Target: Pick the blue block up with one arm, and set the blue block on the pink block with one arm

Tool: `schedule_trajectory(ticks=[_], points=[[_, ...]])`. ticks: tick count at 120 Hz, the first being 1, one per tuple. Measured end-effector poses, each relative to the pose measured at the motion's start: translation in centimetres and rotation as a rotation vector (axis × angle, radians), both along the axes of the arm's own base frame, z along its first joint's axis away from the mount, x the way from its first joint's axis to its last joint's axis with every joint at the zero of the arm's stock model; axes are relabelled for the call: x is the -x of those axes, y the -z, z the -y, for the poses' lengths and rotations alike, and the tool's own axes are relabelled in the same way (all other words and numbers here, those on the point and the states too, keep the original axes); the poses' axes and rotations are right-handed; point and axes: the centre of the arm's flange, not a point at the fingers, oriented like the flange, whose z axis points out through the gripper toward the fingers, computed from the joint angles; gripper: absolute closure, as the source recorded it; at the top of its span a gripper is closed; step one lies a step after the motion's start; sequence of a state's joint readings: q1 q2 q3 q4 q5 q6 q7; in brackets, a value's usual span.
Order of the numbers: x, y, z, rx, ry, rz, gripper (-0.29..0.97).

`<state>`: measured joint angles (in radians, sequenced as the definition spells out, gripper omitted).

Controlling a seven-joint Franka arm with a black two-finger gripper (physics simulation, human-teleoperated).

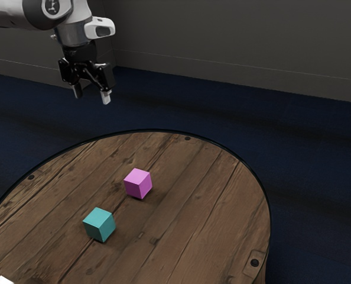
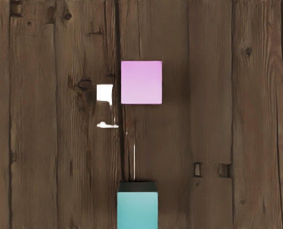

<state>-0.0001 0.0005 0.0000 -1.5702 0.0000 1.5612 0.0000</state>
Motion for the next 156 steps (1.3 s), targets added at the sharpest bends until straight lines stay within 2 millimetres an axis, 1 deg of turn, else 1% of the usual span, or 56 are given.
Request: schedule_trajectory(ticks=[2, 5, 8, 11, 17, 25, 36, 38, 43, 45, 48, 52, 57, 62, 67, 74, 82, 86, 90, 99, 102, 106, 124, 130, 135, 146, 151, 156], points=[[-0.8, -1.7, 0.0, 0.001, -0.003, 0.025, 0.0], [-1.4, -3.3, 0.0, 0.002, -0.007, 0.046, 0.0], [-1.7, -4.3, -0.2, 0.003, -0.014, 0.052, 0.0], [-1.8, -4.9, -0.5, 0.004, -0.023, 0.051, 0.0], [-1.7, -5.3, -1.4, 0.004, -0.046, 0.036, 0.0], [-1.5, -5.4, -2.3, 0.005, -0.071, 0.012, 0.0], [-1.2, -5.2, -2.4, 0.004, -0.081, -0.017, 0.0], [-1.0, -5.6, -2.3, 0.004, -0.08, -0.012, 0.0], [0.6, -10.0, -1.7, 0.003, -0.072, 0.065, 0.0], [1.3, -11.4, -1.4, 0.005, -0.064, 0.088, 0.0], [1.8, -12.6, -0.7, 0.007, -0.048, 0.108, 0.0], [2.2, -13.4, 0.6, 0.002, -0.022, 0.121, 0.0], [2.3, -13.5, 2.4, -0.001, 0.015, 0.119, 0.0], [2.1, -13.0, 4.0, -0.003, 0.048, 0.104, 0.0], [1.7, -12.2, 5.0, -0.006, 0.07, 0.086, 0.0], [1.2, -11.4, 5.3, -0.013, 0.078, 0.072, 0.0], [1.4, -10.5, 5.3, -0.043, 0.081, 0.052, 0.0], [2.6, -9.2, 5.3, -0.064, 0.082, 0.028, 0.0], [3.7, -7.3, 5.4, -0.084, 0.085, 0.004, 0.0], [3.9, 0.8, 6.1, -0.108, 0.113, -0.071, 0.0], [3.5, 2.9, 6.2, -0.11, 0.121, -0.082, 0.0], [2.9, 5.1, 6.2, -0.11, 0.126, -0.087, 0.0], [0.8, 11.9, 5.3, -0.073, 0.117, -0.104, 0.0], [0.5, 14.2, 4.8, -0.052, 0.105, -0.111, 0.0], [0.8, 16.6, 4.4, -0.033, 0.092, -0.124, 0.0], [1.8, 20.7, 3.0, -0.007, 0.066, -0.131, 0.0], [2.9, 22.7, 2.2, 0.0, 0.054, -0.134, 0.0], [4.1, 24.2, 1.4, 0.004, 0.041, -0.129, 0.0]])
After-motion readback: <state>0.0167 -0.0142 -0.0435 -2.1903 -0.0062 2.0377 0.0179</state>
